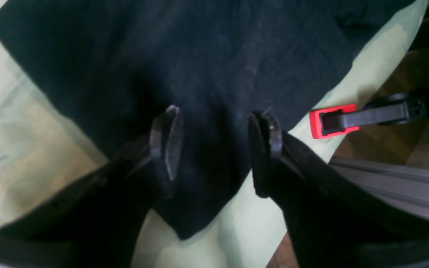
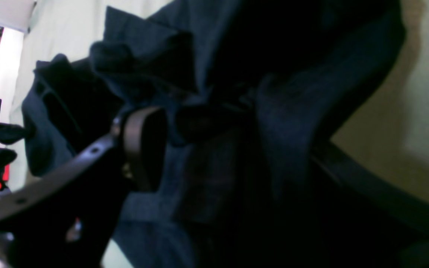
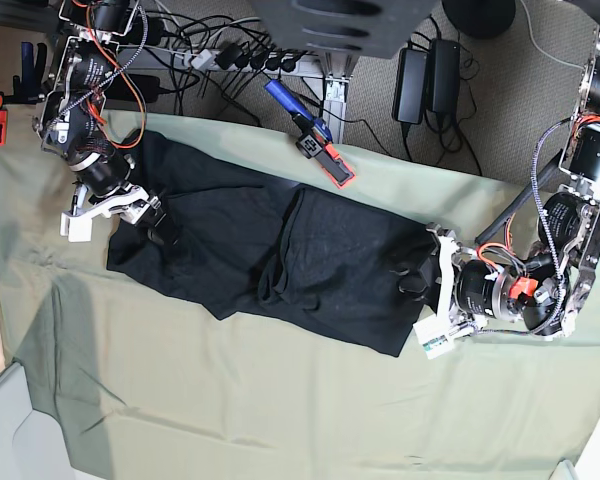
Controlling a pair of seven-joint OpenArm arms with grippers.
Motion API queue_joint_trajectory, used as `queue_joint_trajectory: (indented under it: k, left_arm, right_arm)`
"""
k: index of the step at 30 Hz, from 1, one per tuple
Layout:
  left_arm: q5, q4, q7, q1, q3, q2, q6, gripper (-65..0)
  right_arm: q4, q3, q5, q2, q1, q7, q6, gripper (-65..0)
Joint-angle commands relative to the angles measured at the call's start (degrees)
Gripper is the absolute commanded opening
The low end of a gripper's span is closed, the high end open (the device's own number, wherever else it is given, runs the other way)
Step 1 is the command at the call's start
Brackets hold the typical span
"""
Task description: Fold the T-shirt properly
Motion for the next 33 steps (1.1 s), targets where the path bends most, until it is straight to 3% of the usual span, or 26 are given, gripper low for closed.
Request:
queue_joint_trajectory:
  k: [1,3,6,7,11,15,23,27,30,33]
  left_arm:
    - [-0.83,0.68,-1.05,-1.2,-0.44,-0.83,-0.2,-33.2]
    - [-0.83,0.68,-1.05,-1.2,-0.44,-1.29,-0.17,-33.2]
    - [-0.9,0.68,-1.07,-1.22,-0.44,-1.92,-0.17,-33.2]
    - [-0.9,0.68,-1.05,-1.22,-0.52,-2.01,-0.15,-33.2]
    - [-1.36,0.7,-1.03,-1.2,-1.51,-2.05,-0.15,-33.2]
    - [-1.33,0.68,-0.94,-1.2,-3.82,-2.1,-0.15,-33.2]
    - [-3.04,0.7,-0.59,-1.16,-7.87,-4.55,-0.17,-33.2]
    - [-2.99,0.7,-0.59,-1.05,-8.52,-5.92,-0.17,-33.2]
    - [-2.54,0.68,-0.66,-1.05,-8.63,-7.17,-0.17,-33.2]
    - [-2.36,0.68,-0.68,-1.05,-9.55,-7.98,-0.17,-33.2]
  right_arm:
    - [0.72,-0.04,0.24,0.39,0.17,-0.31,4.04,-25.9]
    - [0.74,-0.04,0.24,0.42,0.2,0.5,4.04,-38.0]
    - [0.74,-0.04,-0.33,0.42,0.33,2.86,4.07,-63.0]
    - [0.74,0.02,-1.14,0.46,0.5,3.41,4.07,-65.0]
    - [0.74,0.87,-6.84,0.63,2.54,3.74,4.04,-65.0]
    - [0.72,3.58,-8.44,2.84,4.81,3.87,4.04,-65.0]
    - [0.72,9.22,-9.75,14.82,4.94,4.31,4.02,-65.0]
    - [1.27,10.82,-5.81,19.19,5.25,3.8,4.04,-65.0]
    - [4.5,10.78,-3.85,19.34,6.05,1.44,4.04,-65.0]
    - [10.14,10.62,-3.91,17.18,6.01,0.59,4.04,-65.0]
